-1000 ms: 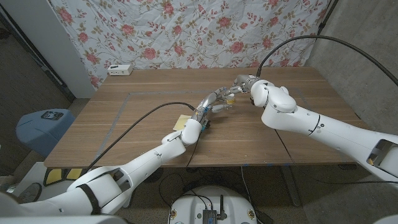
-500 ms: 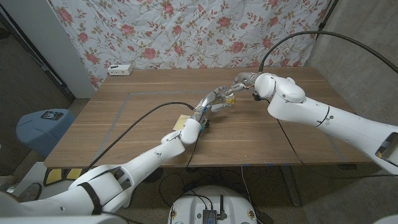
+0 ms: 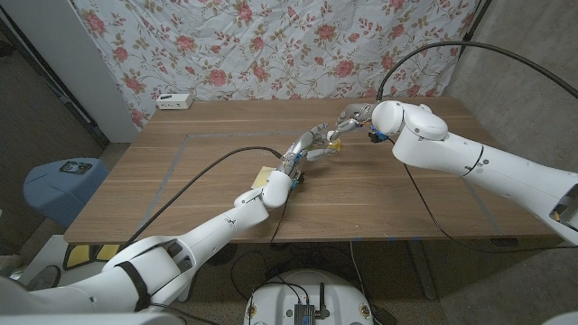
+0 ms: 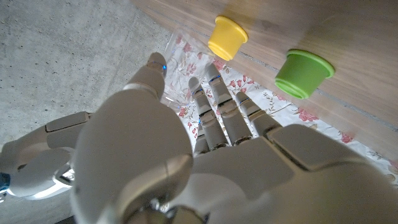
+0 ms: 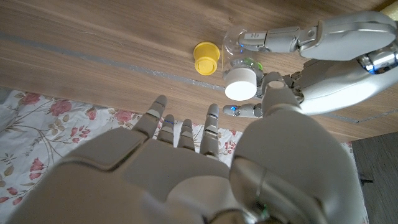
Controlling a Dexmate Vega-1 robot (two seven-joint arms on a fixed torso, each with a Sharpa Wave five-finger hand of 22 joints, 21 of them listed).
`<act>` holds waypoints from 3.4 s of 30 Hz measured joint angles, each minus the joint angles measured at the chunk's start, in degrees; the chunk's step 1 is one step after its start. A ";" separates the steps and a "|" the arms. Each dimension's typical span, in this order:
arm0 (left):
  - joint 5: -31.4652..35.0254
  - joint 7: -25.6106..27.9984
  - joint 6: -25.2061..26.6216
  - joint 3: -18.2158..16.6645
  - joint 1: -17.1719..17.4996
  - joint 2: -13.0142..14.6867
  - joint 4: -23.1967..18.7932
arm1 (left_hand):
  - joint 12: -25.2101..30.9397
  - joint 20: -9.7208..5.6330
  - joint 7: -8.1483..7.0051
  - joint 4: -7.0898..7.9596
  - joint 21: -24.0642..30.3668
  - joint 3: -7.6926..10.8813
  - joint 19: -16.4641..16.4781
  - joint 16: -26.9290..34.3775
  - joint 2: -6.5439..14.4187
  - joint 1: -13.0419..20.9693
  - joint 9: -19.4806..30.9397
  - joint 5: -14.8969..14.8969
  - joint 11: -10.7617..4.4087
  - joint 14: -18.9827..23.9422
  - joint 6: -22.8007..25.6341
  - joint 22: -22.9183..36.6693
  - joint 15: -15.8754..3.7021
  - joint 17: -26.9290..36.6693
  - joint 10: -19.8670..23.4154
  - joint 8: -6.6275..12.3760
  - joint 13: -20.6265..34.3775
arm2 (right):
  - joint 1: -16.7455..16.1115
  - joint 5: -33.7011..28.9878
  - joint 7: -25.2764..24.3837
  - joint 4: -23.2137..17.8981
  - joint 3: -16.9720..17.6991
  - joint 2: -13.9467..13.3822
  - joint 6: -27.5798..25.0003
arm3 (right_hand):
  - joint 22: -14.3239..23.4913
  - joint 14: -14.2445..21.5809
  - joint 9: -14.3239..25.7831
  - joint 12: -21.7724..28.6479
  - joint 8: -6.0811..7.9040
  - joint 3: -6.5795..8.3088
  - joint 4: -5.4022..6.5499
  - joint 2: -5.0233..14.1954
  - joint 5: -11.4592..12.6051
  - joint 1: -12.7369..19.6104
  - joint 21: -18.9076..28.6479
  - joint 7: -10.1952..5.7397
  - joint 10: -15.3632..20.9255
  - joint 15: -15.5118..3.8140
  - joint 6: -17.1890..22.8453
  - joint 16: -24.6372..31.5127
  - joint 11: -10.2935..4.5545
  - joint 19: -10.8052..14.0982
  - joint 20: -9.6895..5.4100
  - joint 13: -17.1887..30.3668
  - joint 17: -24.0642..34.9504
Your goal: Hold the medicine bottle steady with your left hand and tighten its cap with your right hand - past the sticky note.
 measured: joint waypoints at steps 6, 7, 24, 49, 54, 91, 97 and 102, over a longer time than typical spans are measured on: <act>0.01 0.00 -0.20 0.08 -0.22 -0.15 0.38 | 0.00 0.00 0.00 0.00 0.00 0.00 0.00 0.00 0.01 0.01 0.00 0.16 -0.01 0.00 0.00 0.00 0.00 0.00 -0.01 0.00 -0.02 | 0.51 0.04 0.51 0.72 -0.32 0.01 0.69 | 0.00 0.00 0.00 0.00 0.00 0.18 0.19 -0.37 0.00 0.82 0.00 -2.07 -0.40 0.00 -0.58 0.23 -0.41 0.00 0.00 0.00 0.00; 0.02 0.00 -0.22 0.08 -0.22 -0.15 0.38 | 0.00 0.00 0.00 0.00 0.00 0.00 0.00 0.00 0.01 0.01 0.00 0.16 -0.01 0.00 0.00 0.00 0.00 0.00 -0.01 0.00 -0.02 | 0.60 0.04 0.51 0.85 -0.40 0.02 0.69 | 0.00 0.00 0.00 0.08 0.00 0.18 0.19 -0.20 0.00 1.11 0.00 -2.19 -0.40 0.00 -0.46 0.23 -0.41 0.00 0.00 0.00 0.00; -0.12 -0.33 -0.71 0.43 -0.96 -0.60 1.69 | -0.13 0.00 -0.31 -0.09 0.00 0.08 0.00 0.00 0.09 0.11 0.00 0.14 -0.02 0.00 0.31 0.00 0.00 0.00 -0.02 0.00 -0.03 | 0.06 -2.77 0.95 2.01 -0.44 0.63 2.88 | 0.01 0.85 0.27 0.67 1.68 0.55 0.55 -0.29 0.00 2.56 0.30 -2.67 0.56 -0.84 4.17 0.68 -0.93 0.52 -0.52 0.00 0.01; -0.04 -0.36 0.24 0.37 -0.12 0.02 -0.17 | -0.01 0.00 -0.31 -0.09 0.00 0.06 0.00 0.00 0.14 0.16 0.13 -0.01 -0.03 0.00 0.30 0.00 0.00 0.00 -0.03 0.00 -0.01 | -2.45 -4.32 -0.41 2.64 1.24 1.81 3.46 | 0.01 1.81 0.80 1.54 4.39 0.97 0.98 -0.08 -0.28 3.23 0.29 -2.26 2.72 -1.37 10.50 1.11 -0.83 1.29 -0.86 0.00 0.02; 0.01 -0.37 0.50 0.37 -0.12 0.02 -0.17 | -0.05 0.00 -0.31 -0.10 0.00 0.06 0.00 0.00 0.14 0.16 0.13 -0.04 -0.03 0.00 0.30 0.00 0.00 0.00 -0.03 0.00 -0.01 | -2.70 -4.32 -0.41 2.61 1.35 1.90 3.46 | 0.02 2.09 0.94 1.56 4.90 0.97 0.98 -0.08 -0.28 3.22 0.29 -2.08 3.22 -1.65 11.92 1.11 -0.71 1.29 -0.85 0.00 0.02; 0.45 -0.46 2.17 -0.38 2.13 1.49 -4.25 | -0.03 0.00 -0.31 -0.20 0.00 0.16 0.00 0.00 0.04 0.06 0.12 0.13 -0.13 0.00 0.30 0.00 0.00 0.00 -0.13 0.00 -0.01 | -3.80 -5.04 -1.59 1.94 1.32 2.35 2.78 | 0.02 4.04 1.59 2.00 7.02 1.10 1.11 0.76 -0.50 4.05 0.29 -2.45 5.58 -2.35 16.63 1.51 -1.03 2.70 -1.66 0.00 0.02; 0.52 -0.48 2.30 -0.55 2.65 1.79 -5.17 | -0.07 0.00 -0.31 -0.26 0.00 0.23 0.00 0.00 -0.32 -0.30 0.11 0.12 -0.13 0.00 0.30 0.00 0.00 0.00 -0.13 0.00 -0.01 | -3.93 -6.16 -1.87 1.64 0.87 2.33 1.65 | 0.02 4.04 1.86 2.00 7.02 1.10 1.11 0.76 -0.50 4.05 0.29 -2.77 5.82 -2.35 16.94 1.51 -0.84 2.70 -1.66 0.00 0.02; 0.53 -0.62 2.49 -0.61 2.85 1.91 -5.48 | -0.09 0.00 -0.31 -0.02 0.00 0.48 0.00 0.00 -0.32 -0.29 0.11 0.11 -0.13 0.00 0.29 0.00 0.00 0.00 -0.13 0.00 -0.01 | -4.13 -6.73 -2.11 1.38 0.61 2.29 1.15 | 0.02 4.45 1.86 2.00 7.25 0.85 1.37 0.77 -0.50 4.04 0.29 -3.05 6.54 -2.76 17.67 1.73 -1.17 3.15 -1.65 0.00 0.02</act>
